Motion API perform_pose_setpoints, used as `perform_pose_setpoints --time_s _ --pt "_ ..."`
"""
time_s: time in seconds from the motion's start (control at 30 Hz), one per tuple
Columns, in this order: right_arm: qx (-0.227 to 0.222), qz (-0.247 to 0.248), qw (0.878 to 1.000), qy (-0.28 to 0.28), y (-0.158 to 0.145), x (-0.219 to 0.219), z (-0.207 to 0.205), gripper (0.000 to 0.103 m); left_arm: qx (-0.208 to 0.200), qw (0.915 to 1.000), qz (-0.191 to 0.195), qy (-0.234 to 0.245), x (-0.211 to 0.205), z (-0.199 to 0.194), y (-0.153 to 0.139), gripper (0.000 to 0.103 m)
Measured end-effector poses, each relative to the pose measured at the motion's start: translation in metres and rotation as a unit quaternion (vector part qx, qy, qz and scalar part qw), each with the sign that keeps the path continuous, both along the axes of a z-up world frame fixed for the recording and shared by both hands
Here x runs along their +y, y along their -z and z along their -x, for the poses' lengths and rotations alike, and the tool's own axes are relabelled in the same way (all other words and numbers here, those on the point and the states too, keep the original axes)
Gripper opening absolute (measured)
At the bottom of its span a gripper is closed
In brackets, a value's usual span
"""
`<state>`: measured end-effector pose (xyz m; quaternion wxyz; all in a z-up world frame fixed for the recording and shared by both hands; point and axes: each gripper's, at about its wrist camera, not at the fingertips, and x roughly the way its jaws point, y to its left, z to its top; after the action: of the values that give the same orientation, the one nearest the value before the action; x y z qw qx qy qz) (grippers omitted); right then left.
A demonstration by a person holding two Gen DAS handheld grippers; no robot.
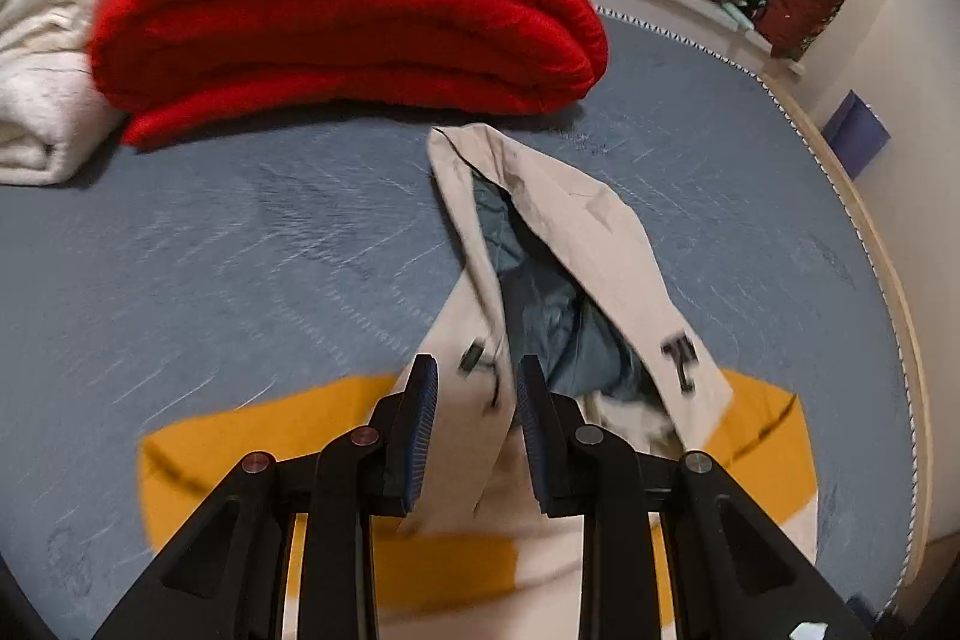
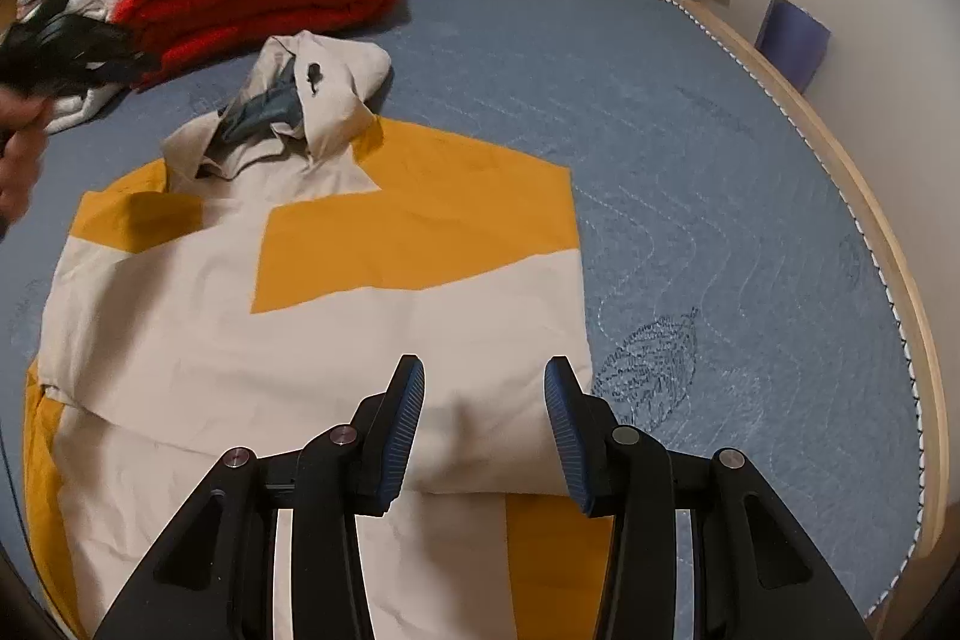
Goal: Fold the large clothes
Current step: 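Grasp the jacket hood edge with the left gripper and lift it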
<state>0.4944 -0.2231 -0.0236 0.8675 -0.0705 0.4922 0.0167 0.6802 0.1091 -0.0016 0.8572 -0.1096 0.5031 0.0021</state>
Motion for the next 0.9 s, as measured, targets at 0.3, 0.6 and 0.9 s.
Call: perform_pose_setpoints --time_s 0.3,0.6,0.9 --pt "0.029 0.008 0.999 0.01 0.018 -0.004 -0.016 0.043 0.047 0.9973 0.034 -0.045 0.016 -0.089 0.052 0.043" --pt "0.053 0.016 0.998 0.014 0.033 0.001 -0.024 0.043 0.085 0.9923 0.037 -0.082 0.025 -0.127 0.1 0.04" --pt "0.052 0.02 0.998 0.005 0.034 0.01 -0.023 0.043 0.033 0.9991 0.023 -0.012 0.003 -0.092 0.047 0.001"
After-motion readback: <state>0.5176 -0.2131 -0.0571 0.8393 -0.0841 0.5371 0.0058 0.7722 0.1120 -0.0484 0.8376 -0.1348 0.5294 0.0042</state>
